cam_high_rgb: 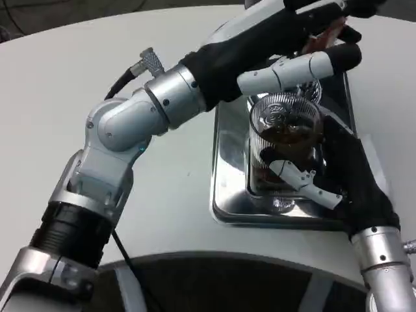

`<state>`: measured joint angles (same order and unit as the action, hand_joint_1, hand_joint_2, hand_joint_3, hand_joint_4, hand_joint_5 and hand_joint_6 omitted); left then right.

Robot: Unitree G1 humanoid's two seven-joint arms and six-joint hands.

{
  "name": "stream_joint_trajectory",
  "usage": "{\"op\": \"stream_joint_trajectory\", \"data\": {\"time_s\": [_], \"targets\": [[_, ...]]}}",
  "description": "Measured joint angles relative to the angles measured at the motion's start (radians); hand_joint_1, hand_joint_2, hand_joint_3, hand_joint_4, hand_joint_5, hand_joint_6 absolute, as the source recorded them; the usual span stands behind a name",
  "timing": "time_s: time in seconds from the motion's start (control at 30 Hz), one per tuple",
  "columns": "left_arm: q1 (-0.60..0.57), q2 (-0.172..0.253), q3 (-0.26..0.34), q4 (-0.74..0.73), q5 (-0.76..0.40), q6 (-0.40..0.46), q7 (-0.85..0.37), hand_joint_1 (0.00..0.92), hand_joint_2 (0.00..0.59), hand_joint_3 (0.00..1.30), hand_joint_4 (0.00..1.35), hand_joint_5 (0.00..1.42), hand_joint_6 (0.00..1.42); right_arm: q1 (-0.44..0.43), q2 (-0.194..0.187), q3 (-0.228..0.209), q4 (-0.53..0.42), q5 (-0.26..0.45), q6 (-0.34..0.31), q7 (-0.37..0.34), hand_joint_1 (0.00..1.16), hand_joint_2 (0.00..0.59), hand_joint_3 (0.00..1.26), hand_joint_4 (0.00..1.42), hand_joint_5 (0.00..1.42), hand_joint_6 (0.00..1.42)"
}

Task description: Grasp the cup under the faucet to collect the drink, then remove the cup.

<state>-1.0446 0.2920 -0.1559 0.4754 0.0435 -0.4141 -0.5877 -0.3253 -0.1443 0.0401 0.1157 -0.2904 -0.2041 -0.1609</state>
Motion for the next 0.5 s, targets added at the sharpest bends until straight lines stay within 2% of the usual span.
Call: {"op": "stream_joint_trajectory", "data": {"time_s": [0.5], "targets": [[0.019, -0.015, 0.059, -0.13, -0.048, 0.009, 0.009, 0.0, 0.091, 0.14, 0.16, 0.26, 0.25, 0.021, 0.0, -0.006, -0.017, 0.0, -0.033, -0.026, 0.63, 0.244, 0.35, 0.38, 0.45, 0.21]]}}
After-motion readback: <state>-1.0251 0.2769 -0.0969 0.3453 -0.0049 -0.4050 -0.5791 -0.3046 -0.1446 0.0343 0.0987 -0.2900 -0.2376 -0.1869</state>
